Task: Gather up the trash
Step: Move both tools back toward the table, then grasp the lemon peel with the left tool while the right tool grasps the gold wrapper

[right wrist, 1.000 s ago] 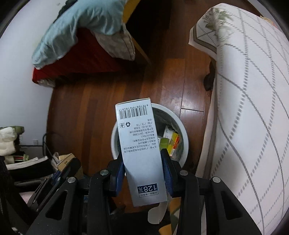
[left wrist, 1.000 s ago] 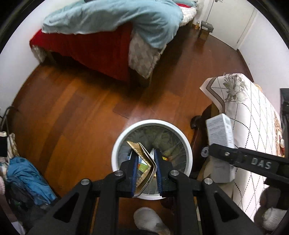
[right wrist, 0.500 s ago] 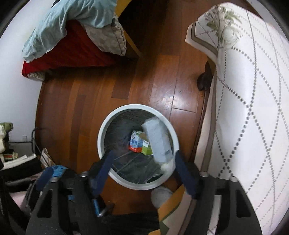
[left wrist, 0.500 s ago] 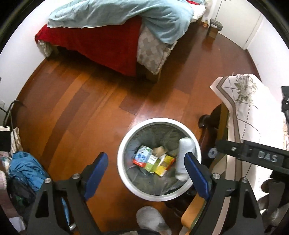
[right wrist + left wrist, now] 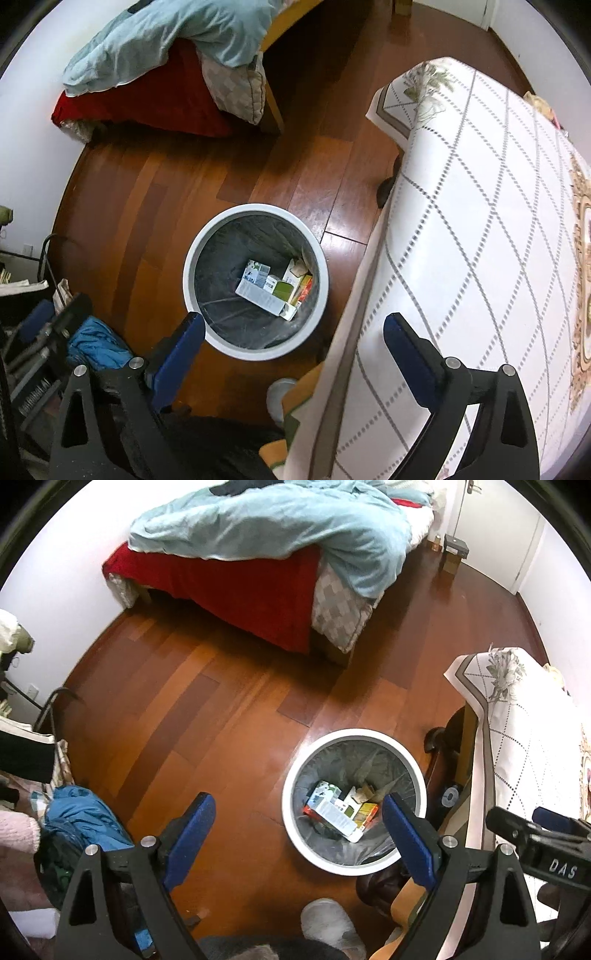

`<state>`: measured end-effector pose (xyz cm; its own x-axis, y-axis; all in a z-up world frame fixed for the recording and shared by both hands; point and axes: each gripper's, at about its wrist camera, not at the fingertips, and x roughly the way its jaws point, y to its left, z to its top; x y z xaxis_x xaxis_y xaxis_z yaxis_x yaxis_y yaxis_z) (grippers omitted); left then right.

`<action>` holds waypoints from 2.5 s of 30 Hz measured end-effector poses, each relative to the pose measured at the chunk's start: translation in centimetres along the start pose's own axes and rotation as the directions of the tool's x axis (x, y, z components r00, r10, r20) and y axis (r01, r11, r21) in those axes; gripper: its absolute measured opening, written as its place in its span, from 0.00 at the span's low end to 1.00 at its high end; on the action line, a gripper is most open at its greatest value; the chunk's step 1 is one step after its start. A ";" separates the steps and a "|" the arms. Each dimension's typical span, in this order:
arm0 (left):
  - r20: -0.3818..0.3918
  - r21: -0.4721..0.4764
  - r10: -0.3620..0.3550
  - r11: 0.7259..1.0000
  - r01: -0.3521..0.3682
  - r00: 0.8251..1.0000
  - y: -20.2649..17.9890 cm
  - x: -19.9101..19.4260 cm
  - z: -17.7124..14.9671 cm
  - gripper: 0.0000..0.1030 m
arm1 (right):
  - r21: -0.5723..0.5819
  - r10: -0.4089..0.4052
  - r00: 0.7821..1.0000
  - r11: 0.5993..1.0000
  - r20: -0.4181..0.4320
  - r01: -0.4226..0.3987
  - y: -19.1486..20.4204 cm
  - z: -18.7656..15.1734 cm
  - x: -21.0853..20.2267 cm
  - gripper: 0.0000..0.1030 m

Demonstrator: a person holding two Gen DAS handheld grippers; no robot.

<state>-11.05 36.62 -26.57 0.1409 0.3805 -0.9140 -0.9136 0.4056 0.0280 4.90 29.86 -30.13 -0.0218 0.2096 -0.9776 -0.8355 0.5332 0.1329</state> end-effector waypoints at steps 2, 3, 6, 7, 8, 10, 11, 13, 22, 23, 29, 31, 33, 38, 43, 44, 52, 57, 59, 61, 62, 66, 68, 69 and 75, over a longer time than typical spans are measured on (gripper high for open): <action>0.025 0.006 0.010 1.000 -0.010 1.000 0.0 -1.5 -0.3 0.89 | -0.014 -0.005 1.000 1.000 0.028 0.005 0.0 -0.9 -1.3 0.98; 0.040 0.009 0.013 1.000 -0.014 0.999 0.1 -2.4 -0.5 0.89 | -0.018 -0.005 0.999 1.000 0.039 0.005 0.1 -1.4 -2.0 0.98; 0.074 0.014 0.014 1.000 -0.015 0.997 0.1 -4.4 -1.0 0.89 | -0.033 -0.002 0.996 0.999 0.087 0.005 0.2 -2.9 -4.6 0.98; 0.088 0.014 0.012 1.000 -0.014 0.996 0.1 -5.4 -1.2 0.89 | -0.035 0.001 0.995 0.999 0.097 0.002 0.3 -3.2 -5.2 0.98; 0.097 0.013 0.009 1.000 -0.011 0.995 0.2 -6.1 -1.4 0.89 | -0.036 0.005 0.993 0.999 0.114 -0.001 0.3 -3.6 -6.3 0.98; 0.120 0.014 0.002 1.000 -0.004 0.993 0.2 -7.8 -1.7 0.89 | -0.039 0.017 0.990 0.999 0.142 -0.012 0.3 -4.3 -8.0 0.98; 0.134 0.018 0.001 1.000 -0.004 0.991 0.1 -8.7 -1.8 0.89 | -0.036 0.026 0.987 0.999 0.157 -0.020 0.2 -4.7 -8.9 0.98; 0.161 0.024 0.000 1.000 -0.004 0.987 0.0 -10.5 -2.1 0.89 | -0.036 0.050 0.981 0.998 0.188 -0.044 -0.2 -5.6 -11.2 0.99; 0.270 0.069 -0.010 0.998 -0.009 0.963 -4.4 -17.8 -3.3 0.89 | 0.035 0.155 0.930 0.984 0.332 -0.176 -5.3 -9.8 -21.0 0.99; 0.279 0.078 -0.014 0.997 -0.008 0.960 -5.3 -18.3 -3.4 0.89 | 0.049 0.166 0.925 0.980 0.343 -0.194 -6.3 -10.2 -21.8 0.99; 0.246 0.178 -0.122 0.981 0.079 0.962 -13.8 -17.8 -4.4 0.89 | 0.215 0.090 0.924 0.960 0.371 -0.180 -16.5 -12.5 -24.3 0.99; 0.210 0.215 -0.153 0.971 0.107 0.966 -17.2 -16.5 -4.9 0.89 | 0.301 0.036 0.933 0.941 0.358 -0.152 -20.9 -13.2 -23.9 0.99; 0.161 0.257 -0.174 0.958 0.129 0.971 -21.1 -14.8 -5.4 0.89 | 0.386 -0.012 0.936 0.913 0.351 -0.133 -25.3 -13.7 -23.5 0.99; 0.065 0.391 -0.154 0.913 0.117 0.986 -31.8 -9.1 -6.9 0.89 | 0.572 -0.118 0.947 0.817 0.298 -0.078 -38.2 -14.8 -19.7 0.83; -0.029 0.474 -0.147 0.869 0.143 0.989 -38.7 -4.8 -8.1 0.89 | 0.629 -0.092 0.961 0.771 0.262 -0.097 -45.5 -13.6 -14.7 0.67; -0.043 0.484 -0.146 0.863 0.148 0.988 -39.6 -4.1 -8.2 0.89 | 0.627 -0.086 0.959 0.772 0.270 -0.108 -46.7 -13.0 -13.7 0.67; -0.132 0.569 -0.251 0.773 0.281 0.959 -44.9 -2.8 -9.7 0.89 | 0.588 0.057 0.950 0.774 0.307 -0.236 -48.5 -10.0 -8.0 0.27; -0.157 0.684 -0.318 0.648 0.335 0.935 -49.0 -3.3 -11.2 0.89 | 0.612 0.009 0.937 0.756 0.349 -0.235 -49.1 -12.3 -9.6 0.15; -0.162 0.744 -0.341 0.574 0.341 0.926 -50.8 -3.5 -11.8 0.89 | 0.627 -0.027 0.936 0.749 0.352 -0.214 -49.8 -13.5 -10.7 0.13; -0.166 0.794 -0.354 0.506 0.338 0.920 -52.2 -3.6 -12.2 0.88 | 0.637 -0.032 0.936 0.741 0.350 -0.212 -50.6 -14.4 -11.2 0.12; -0.172 0.811 -0.358 0.477 0.338 0.918 -52.7 -3.6 -12.4 0.88 | 0.640 -0.035 0.938 0.740 0.344 -0.207 -51.0 -14.9 -11.5 0.12; -0.179 0.859 -0.367 0.395 0.327 0.913 -55.1 -3.2 -13.1 0.88 | 0.647 -0.033 0.936 0.731 0.351 -0.217 -51.9 -15.4 -11.5 0.12; -0.190 0.864 -0.368 0.379 0.333 0.910 -55.7 -3.1 -13.2 0.78 | 0.646 -0.032 0.933 0.730 0.359 -0.224 -51.9 -15.6 -11.7 0.11; -0.190 0.864 -0.365 0.378 0.332 0.912 -55.9 -3.0 -13.2 0.71 | 0.644 -0.030 0.933 0.731 0.359 -0.224 -51.7 -15.5 -11.7 0.11; -0.199 0.853 -0.372 0.389 0.347 0.907 -55.8 -2.9 -12.2 0.33 | 0.630 -0.015 0.929 0.739 0.371 -0.239 -50.9 -15.3 -12.0 0.10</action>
<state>34.89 2.75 -30.39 0.3918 0.0288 -0.9196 0.0189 0.9990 0.0393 39.23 -12.34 -27.64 0.1960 0.4904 -0.8492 -0.2668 0.8600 0.4350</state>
